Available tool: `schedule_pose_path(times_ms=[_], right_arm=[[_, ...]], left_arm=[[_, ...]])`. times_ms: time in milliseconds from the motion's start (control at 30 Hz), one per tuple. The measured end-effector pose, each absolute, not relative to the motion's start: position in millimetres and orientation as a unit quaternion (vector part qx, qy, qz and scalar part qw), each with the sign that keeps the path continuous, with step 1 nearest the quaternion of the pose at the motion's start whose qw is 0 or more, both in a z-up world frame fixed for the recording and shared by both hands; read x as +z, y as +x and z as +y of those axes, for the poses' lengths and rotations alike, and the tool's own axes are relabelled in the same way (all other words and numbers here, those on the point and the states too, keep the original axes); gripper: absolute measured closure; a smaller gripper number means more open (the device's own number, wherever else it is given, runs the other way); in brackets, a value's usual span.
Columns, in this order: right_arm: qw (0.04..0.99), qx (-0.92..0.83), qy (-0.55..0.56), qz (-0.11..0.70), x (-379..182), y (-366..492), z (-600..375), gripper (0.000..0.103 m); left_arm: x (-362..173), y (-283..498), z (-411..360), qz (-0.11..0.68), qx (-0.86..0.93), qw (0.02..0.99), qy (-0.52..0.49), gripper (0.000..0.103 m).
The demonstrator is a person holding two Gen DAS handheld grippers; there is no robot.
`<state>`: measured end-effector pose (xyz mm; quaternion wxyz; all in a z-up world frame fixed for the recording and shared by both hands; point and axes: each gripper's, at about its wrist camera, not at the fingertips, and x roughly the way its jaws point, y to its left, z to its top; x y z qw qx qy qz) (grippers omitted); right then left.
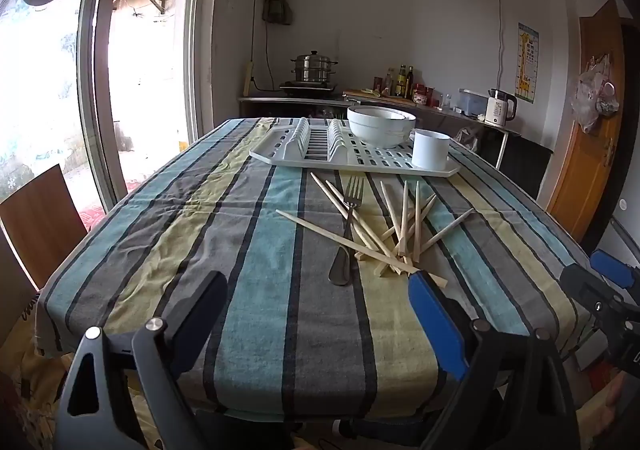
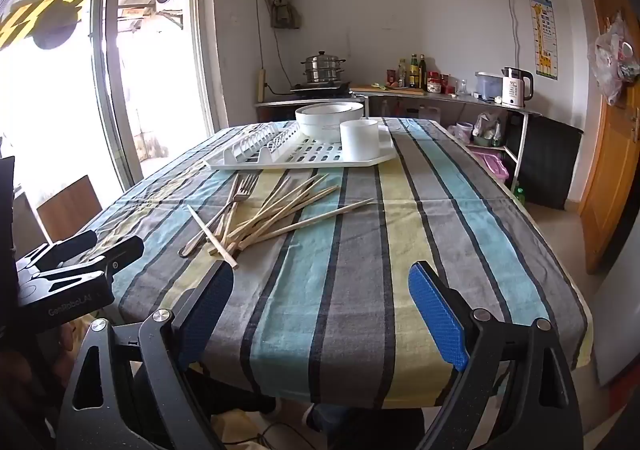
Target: Organize utensils
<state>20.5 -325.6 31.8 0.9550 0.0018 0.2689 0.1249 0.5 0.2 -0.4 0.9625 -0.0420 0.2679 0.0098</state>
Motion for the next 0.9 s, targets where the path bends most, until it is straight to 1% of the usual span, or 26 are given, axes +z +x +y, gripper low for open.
schedule_pose_path(times_ms=[233,467,533,900], right_arm=[[0.957,0.125,-0.001,0.263,36.8,15.9,-326.2,0.013],[0.957,0.121,0.005,0.262,37.6,15.0,-330.6,0.013],[0.958,0.121,0.005,0.261,36.8,16.0,-330.4,0.013],[0.958,0.120,0.004,0.259,39.5,13.9,-327.9,0.013]], left_arm=[[-3.4,5.1,2.2,0.287,-0.006,0.957,-0.045,0.009],[-5.4,3.2,-13.4,0.276,0.000,0.961,-0.028,0.009],[-1.2,1.2,-3.8,0.277,-0.003,0.960,-0.034,0.009],[1.3,-0.6,-4.2,0.275,0.000,0.961,-0.035,0.009]])
